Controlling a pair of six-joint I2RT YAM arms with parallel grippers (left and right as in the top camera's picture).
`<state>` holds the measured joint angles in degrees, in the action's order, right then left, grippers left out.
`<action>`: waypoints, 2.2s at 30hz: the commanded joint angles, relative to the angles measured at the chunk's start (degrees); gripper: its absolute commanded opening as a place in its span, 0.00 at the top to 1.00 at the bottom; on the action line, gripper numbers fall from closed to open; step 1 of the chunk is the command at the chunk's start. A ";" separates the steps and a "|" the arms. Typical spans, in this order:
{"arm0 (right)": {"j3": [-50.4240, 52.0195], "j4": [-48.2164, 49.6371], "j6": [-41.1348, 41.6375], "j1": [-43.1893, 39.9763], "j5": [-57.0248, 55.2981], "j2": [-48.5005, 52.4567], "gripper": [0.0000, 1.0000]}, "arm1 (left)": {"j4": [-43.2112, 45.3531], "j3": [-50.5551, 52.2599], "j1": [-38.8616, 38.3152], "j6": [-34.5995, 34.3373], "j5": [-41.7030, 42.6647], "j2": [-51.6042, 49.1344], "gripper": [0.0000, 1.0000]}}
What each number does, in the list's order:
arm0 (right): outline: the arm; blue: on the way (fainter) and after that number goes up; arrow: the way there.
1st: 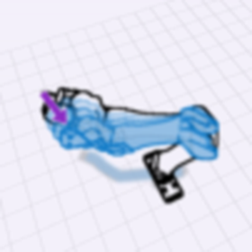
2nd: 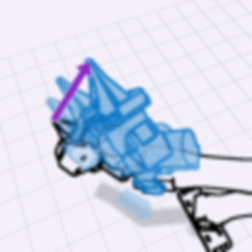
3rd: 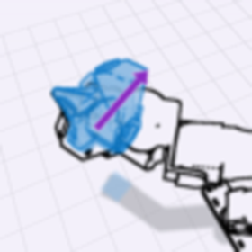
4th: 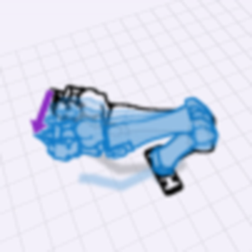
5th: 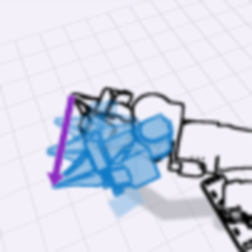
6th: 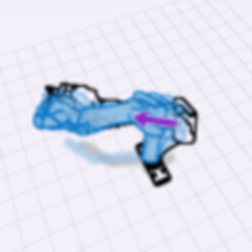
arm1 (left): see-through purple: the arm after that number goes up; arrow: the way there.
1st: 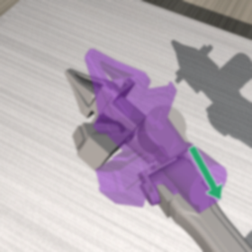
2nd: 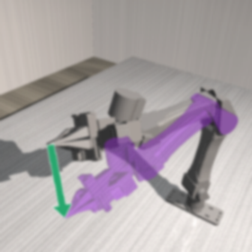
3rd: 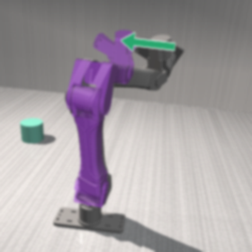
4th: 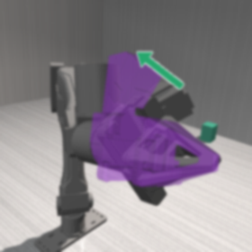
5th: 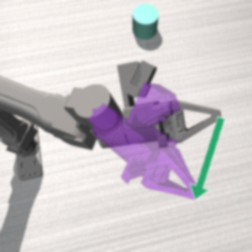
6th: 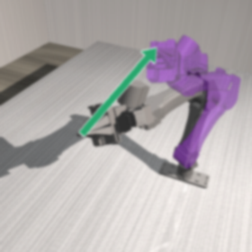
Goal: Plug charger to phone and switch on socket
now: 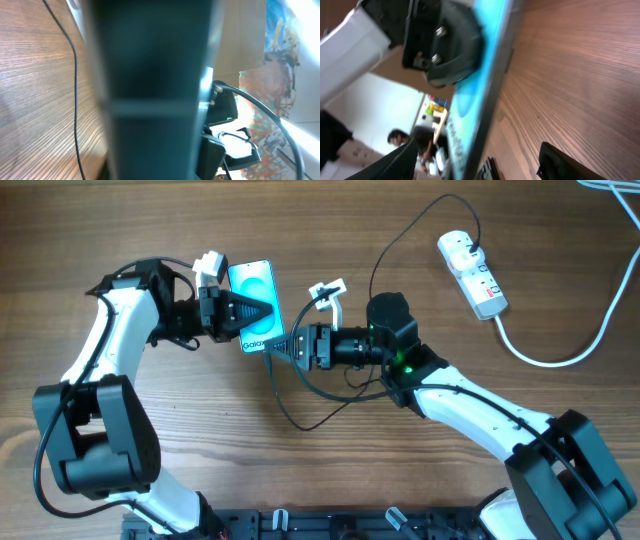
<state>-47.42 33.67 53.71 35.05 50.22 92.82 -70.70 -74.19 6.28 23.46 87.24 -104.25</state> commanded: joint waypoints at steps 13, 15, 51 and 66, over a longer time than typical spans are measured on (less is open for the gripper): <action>-0.83 -3.04 -1.79 4.11 3.21 0.74 0.92 | 0.83 0.02 -0.57 1.60 2.93 0.85 0.96; -0.85 -2.82 -0.79 4.11 1.51 0.74 0.96 | 0.83 0.02 -0.57 1.60 2.89 0.85 0.96; -0.85 -0.74 -2.10 -1.22 10.47 0.74 0.83 | 0.68 0.04 -5.11 1.62 -4.44 0.85 0.96; -0.85 -5.46 -1.07 -3.45 8.66 0.74 0.96 | 5.44 0.02 -5.16 1.38 -14.78 0.85 0.29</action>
<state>-47.40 30.00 54.65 32.91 57.74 93.78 -66.61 -74.13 0.84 25.23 77.25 -103.94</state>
